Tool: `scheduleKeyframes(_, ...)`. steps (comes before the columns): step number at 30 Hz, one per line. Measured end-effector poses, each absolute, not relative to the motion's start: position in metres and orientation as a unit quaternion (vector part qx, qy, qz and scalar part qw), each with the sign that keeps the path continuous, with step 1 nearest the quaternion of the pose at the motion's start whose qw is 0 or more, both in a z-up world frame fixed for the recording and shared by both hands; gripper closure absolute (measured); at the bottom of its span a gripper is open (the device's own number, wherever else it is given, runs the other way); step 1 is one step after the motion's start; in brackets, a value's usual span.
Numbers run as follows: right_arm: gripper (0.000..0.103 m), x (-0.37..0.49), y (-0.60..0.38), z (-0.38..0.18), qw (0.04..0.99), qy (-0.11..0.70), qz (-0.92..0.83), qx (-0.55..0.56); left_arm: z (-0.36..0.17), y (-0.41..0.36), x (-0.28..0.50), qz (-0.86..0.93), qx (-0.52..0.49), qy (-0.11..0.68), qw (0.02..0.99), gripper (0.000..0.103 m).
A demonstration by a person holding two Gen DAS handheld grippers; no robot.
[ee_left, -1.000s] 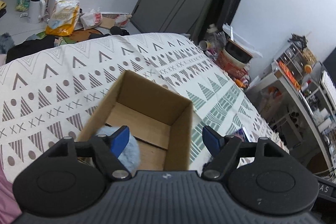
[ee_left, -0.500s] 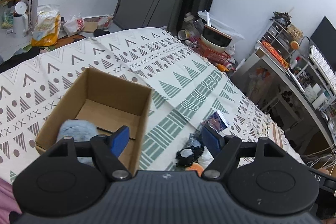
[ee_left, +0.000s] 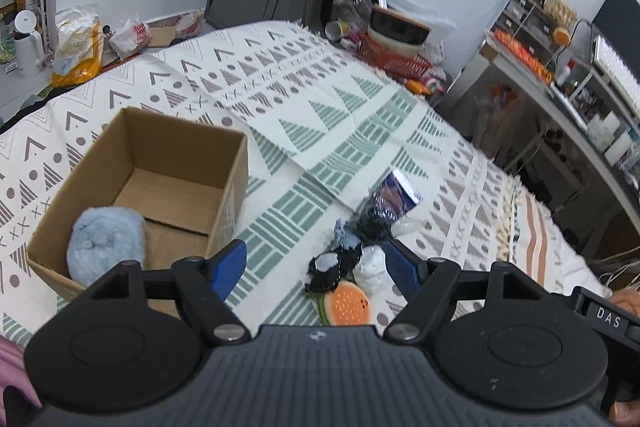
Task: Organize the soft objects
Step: 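Grasp the white crumpled cloth with the right tool while the left tool grasps the black lace cloth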
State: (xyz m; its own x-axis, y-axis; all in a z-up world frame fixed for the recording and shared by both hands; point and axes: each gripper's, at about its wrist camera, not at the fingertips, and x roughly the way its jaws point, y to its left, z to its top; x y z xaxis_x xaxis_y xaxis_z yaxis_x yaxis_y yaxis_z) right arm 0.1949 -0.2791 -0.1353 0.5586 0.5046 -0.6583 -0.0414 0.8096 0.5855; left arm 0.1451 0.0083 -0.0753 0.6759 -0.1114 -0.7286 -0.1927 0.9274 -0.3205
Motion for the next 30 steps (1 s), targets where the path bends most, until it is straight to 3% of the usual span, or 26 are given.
scheduleKeyframes(17, 0.014, 0.232, -0.283, -0.187, 0.797, 0.476, 0.164, 0.333, -0.109, -0.027, 0.178, 0.019, -0.156, 0.438, 0.885, 0.031)
scheduleKeyframes(27, 0.033, 0.256, -0.277, -0.222, 0.767, 0.501, 0.165, 0.366, -0.14, -0.038, 0.209, -0.002, -0.157, 0.46, 0.874, 0.036)
scheduleKeyframes(30, 0.034, 0.263, -0.275, -0.232, 0.755, 0.508, 0.169, 0.377, -0.153, -0.037, 0.216, 0.002, -0.167, 0.47, 0.867, 0.041)
